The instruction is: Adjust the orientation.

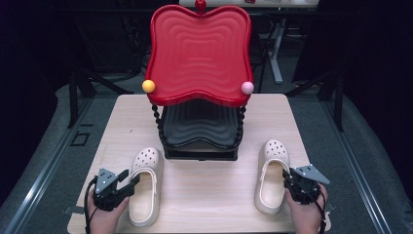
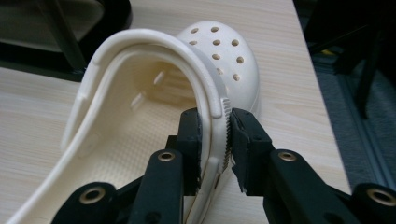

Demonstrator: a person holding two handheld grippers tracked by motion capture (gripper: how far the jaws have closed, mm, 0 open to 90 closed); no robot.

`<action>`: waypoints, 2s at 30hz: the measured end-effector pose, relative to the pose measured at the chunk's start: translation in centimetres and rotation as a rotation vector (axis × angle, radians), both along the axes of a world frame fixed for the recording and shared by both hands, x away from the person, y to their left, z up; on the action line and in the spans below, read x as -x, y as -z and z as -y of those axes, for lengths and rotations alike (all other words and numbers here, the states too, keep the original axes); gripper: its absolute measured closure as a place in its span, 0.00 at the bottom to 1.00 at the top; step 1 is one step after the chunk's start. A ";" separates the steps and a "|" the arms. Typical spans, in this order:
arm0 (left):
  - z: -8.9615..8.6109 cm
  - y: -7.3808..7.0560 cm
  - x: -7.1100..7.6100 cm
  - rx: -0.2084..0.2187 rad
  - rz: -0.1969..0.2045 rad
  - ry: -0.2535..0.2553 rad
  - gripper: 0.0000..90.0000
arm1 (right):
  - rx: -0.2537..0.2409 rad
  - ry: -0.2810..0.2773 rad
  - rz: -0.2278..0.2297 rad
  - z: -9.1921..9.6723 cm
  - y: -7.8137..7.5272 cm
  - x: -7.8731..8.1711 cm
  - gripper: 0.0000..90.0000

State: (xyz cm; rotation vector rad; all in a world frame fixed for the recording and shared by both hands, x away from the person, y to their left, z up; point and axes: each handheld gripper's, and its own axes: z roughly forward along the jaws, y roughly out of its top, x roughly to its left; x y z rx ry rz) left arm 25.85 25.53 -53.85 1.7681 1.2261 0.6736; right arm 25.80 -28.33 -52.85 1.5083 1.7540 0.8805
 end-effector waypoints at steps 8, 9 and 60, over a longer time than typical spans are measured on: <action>0.0 -0.1 0.0 0.002 -0.001 0.002 0.59 | -0.042 -0.101 -0.004 -1.9 -0.1 0.8 0.83; 0.0 -0.1 0.1 0.003 0.001 0.002 0.59 | -0.049 -0.107 -0.009 -2.2 -0.2 0.8 0.83; 0.7 -1.0 0.7 -0.054 0.038 0.049 0.67 | -0.051 -0.247 0.062 -4.4 -1.7 2.4 0.75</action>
